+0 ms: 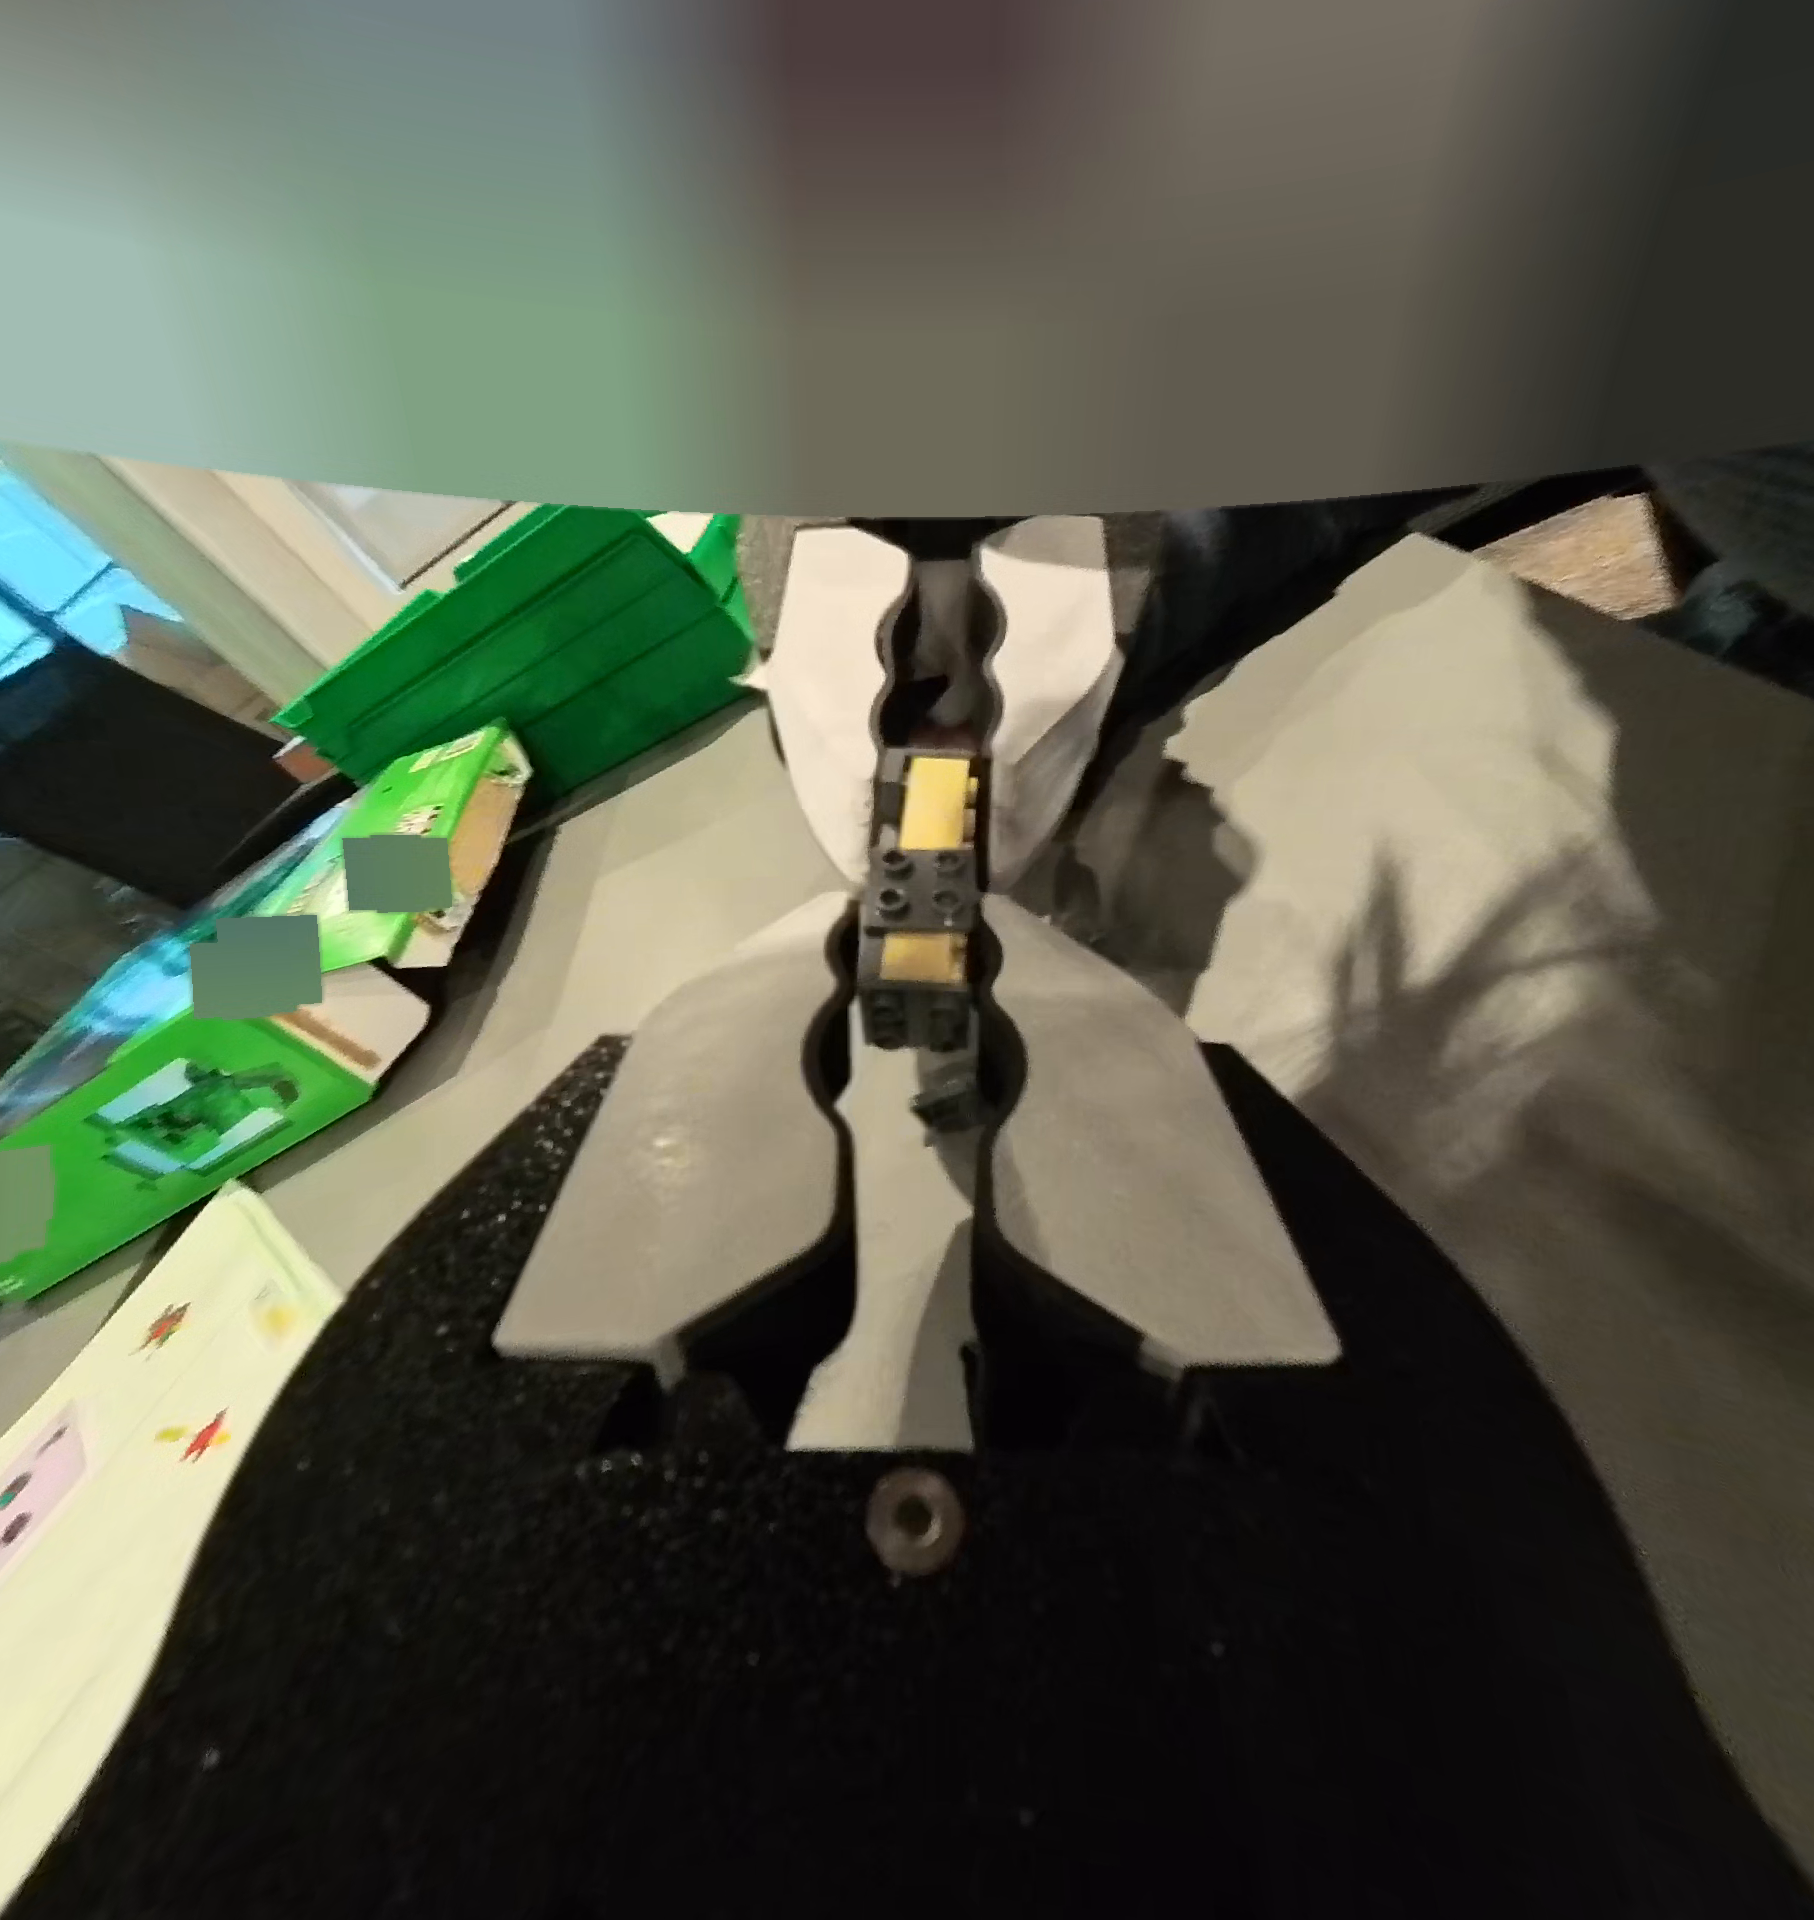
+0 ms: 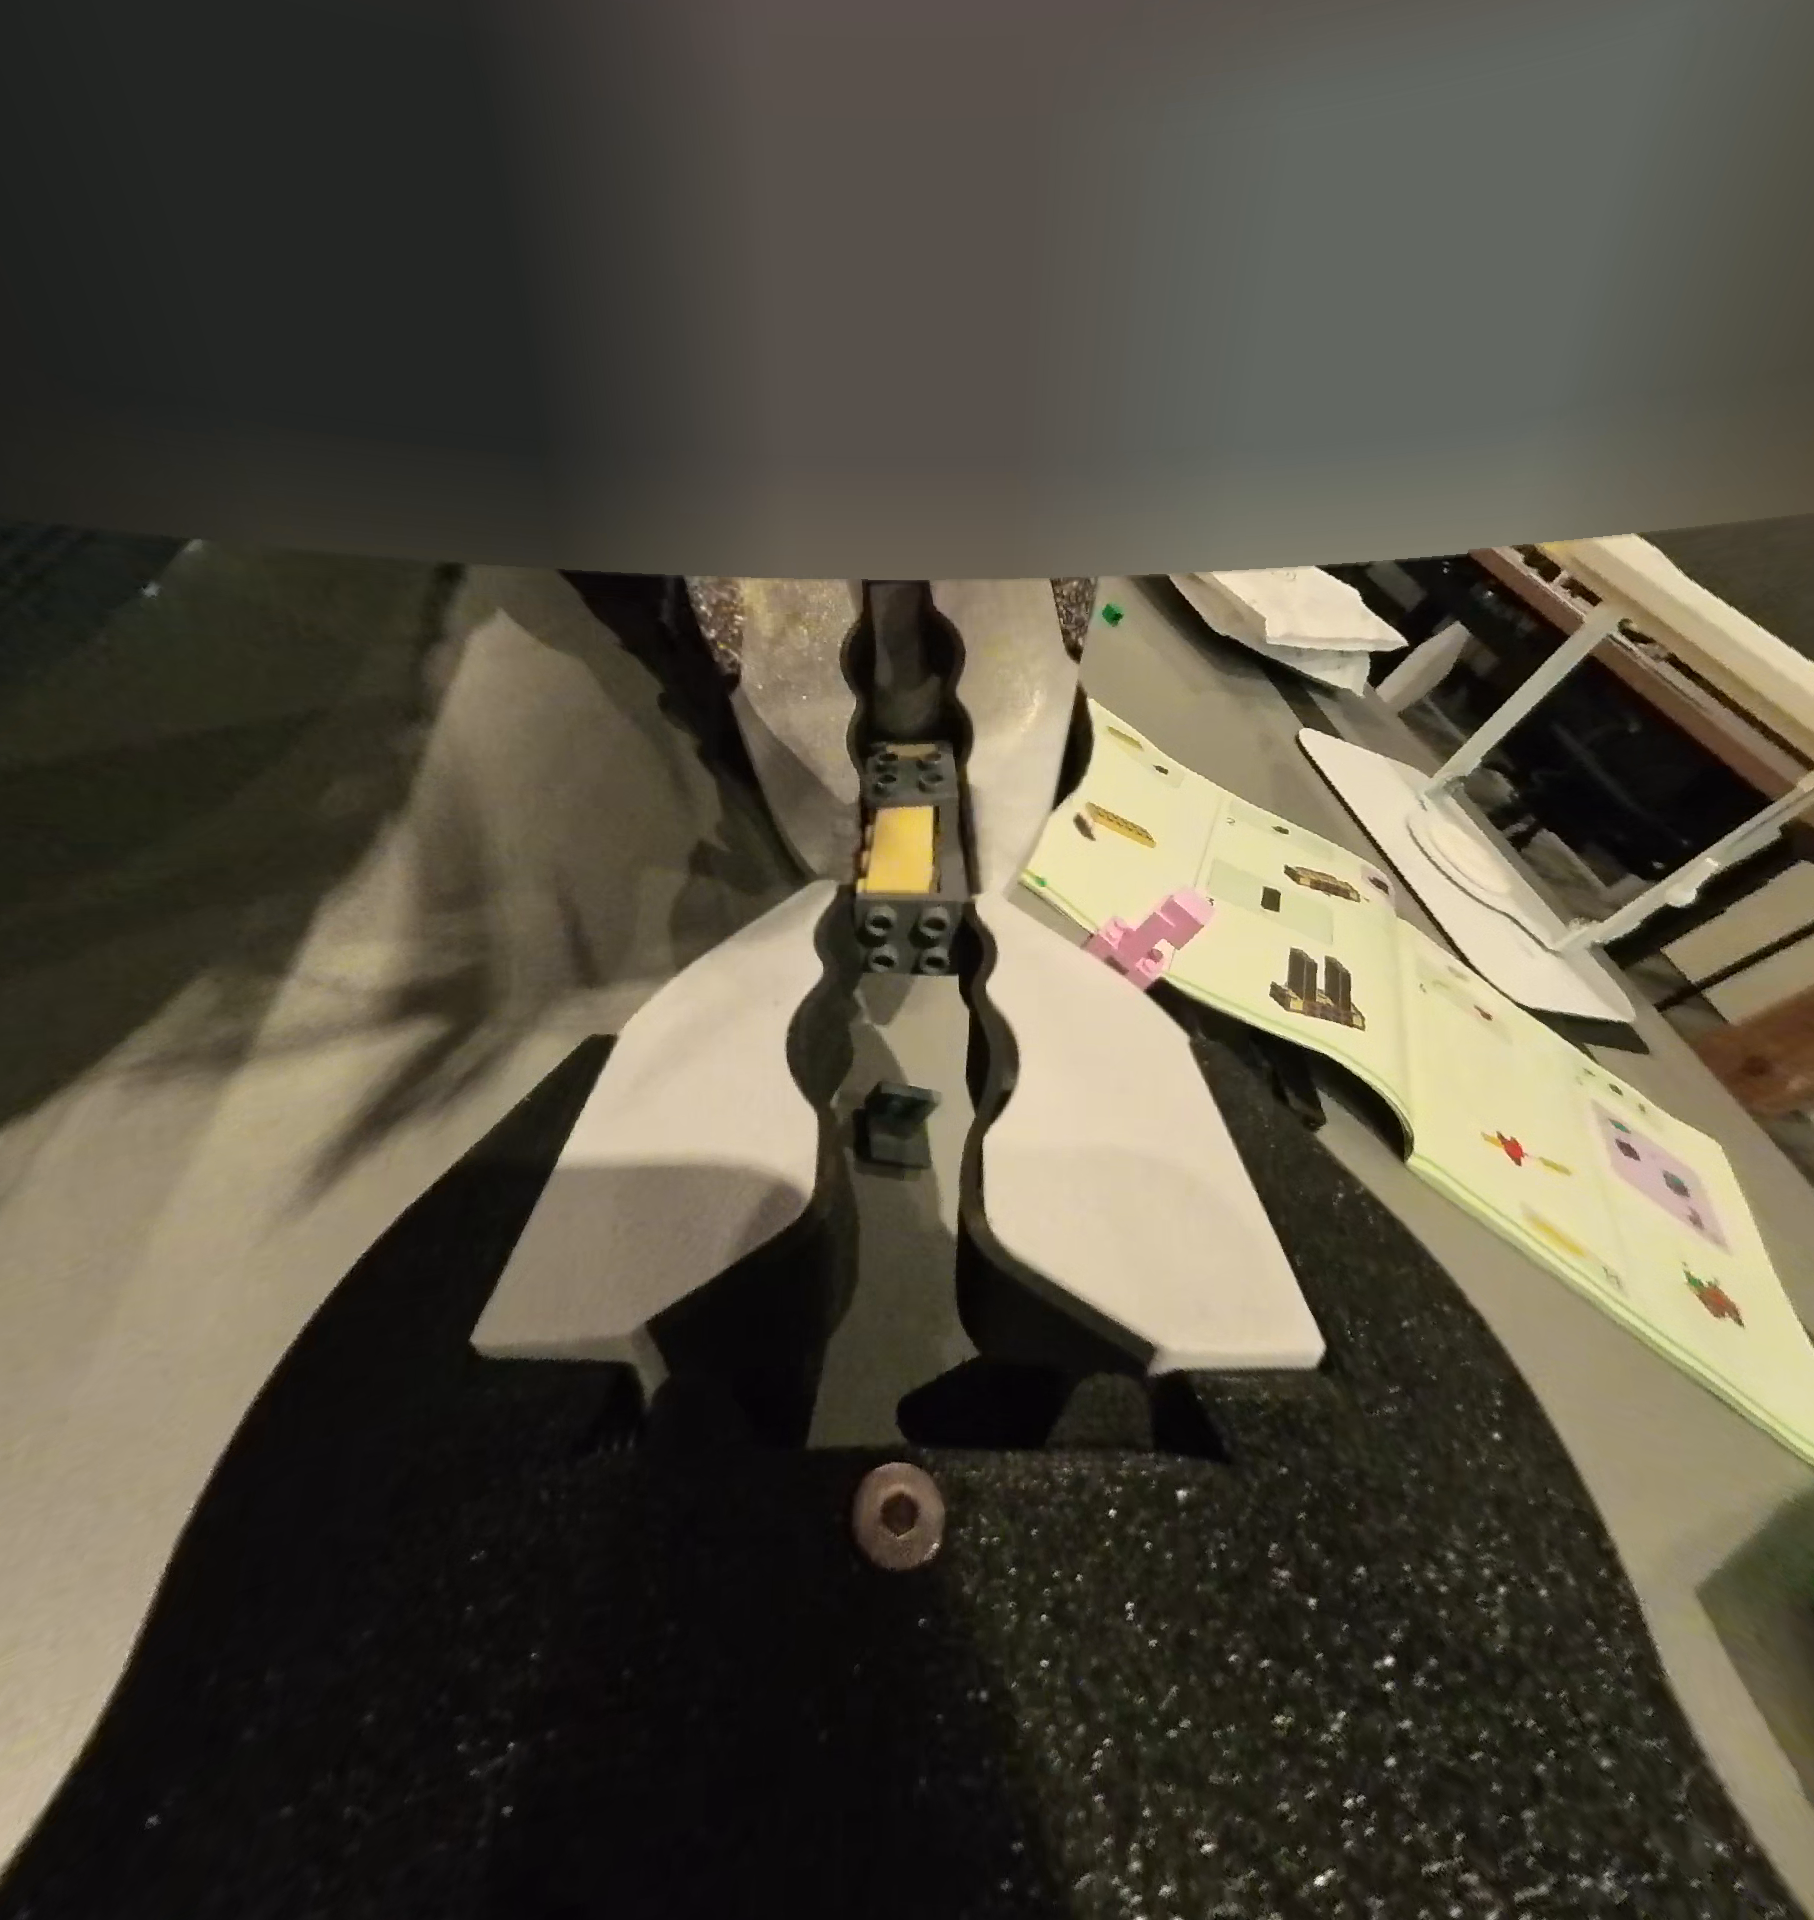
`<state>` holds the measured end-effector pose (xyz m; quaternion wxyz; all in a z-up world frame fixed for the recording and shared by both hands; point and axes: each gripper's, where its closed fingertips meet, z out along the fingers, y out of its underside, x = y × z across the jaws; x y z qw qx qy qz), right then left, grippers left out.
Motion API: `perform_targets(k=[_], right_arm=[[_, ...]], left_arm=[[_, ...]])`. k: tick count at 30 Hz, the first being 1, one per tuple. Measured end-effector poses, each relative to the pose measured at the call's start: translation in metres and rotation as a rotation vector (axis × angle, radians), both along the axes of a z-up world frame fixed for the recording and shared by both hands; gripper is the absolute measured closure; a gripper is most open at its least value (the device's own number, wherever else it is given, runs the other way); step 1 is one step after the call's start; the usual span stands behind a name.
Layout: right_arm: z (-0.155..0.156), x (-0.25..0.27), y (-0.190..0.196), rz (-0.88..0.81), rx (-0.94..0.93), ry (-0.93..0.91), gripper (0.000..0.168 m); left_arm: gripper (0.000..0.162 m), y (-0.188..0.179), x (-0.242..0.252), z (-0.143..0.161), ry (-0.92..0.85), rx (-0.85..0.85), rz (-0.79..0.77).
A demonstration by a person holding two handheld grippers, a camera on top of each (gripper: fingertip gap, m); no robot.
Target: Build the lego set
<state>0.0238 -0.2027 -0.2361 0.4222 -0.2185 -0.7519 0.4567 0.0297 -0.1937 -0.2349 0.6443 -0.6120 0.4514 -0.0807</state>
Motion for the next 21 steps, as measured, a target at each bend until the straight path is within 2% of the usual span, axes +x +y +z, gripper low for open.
perform_targets(k=[2, 6, 15, 21], right_arm=[[-0.0007, -0.0005, 0.0003, -0.003, -0.004, -0.005, 0.151], [0.0001, -0.0012, 0.0004, -0.002, -0.034, -0.017, 0.151], [0.0017, -0.0023, 0.0014, -0.003, -0.09, -0.04, 0.151], [0.0061, -0.0029, 0.0068, -0.018, -0.163, -0.053, 0.151]], left_arm=[[0.139, 0.0018, -0.0018, 0.0008, 0.0, 0.013, 0.019], [0.145, -0.0001, -0.0004, 0.0009, 0.0, 0.013, 0.001], [0.146, 0.0003, -0.001, 0.0021, -0.036, -0.033, -0.012], [0.143, 0.0053, -0.0064, 0.0069, -0.061, 0.002, 0.048]])
